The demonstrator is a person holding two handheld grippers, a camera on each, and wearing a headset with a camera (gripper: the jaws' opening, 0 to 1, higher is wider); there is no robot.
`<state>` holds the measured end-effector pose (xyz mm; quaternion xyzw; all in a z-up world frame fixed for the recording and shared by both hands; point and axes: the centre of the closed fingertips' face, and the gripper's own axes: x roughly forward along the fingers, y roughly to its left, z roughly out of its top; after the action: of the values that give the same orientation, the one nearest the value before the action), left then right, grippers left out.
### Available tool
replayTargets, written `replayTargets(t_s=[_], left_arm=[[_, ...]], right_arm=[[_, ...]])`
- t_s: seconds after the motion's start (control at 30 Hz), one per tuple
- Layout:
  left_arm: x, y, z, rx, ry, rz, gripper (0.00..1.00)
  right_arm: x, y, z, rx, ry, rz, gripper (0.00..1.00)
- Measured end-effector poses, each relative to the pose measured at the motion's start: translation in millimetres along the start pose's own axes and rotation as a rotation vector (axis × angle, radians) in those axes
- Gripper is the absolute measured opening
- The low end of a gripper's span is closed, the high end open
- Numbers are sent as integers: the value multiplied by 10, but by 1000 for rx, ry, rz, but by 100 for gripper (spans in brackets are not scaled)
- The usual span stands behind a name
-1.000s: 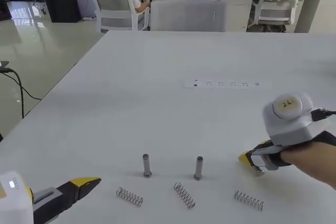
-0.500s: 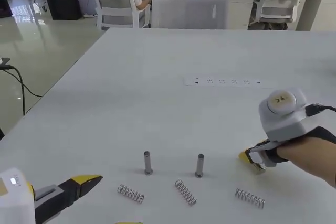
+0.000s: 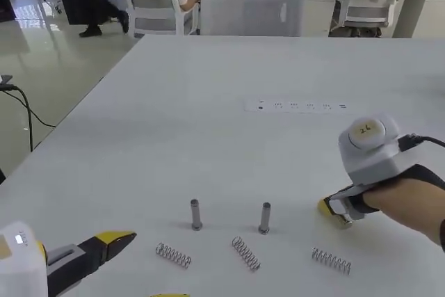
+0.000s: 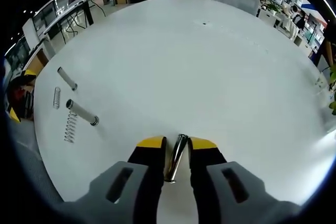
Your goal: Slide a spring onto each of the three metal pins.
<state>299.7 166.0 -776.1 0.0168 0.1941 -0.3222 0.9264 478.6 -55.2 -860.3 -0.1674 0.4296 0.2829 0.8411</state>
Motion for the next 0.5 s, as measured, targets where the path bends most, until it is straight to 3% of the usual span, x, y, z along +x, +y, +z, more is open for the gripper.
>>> replayTargets(t_s=[0.5], left_arm=[[2, -3, -5, -3, 2, -3, 64]], right_arm=[[-8, -41, -27, 36, 14, -16, 11]])
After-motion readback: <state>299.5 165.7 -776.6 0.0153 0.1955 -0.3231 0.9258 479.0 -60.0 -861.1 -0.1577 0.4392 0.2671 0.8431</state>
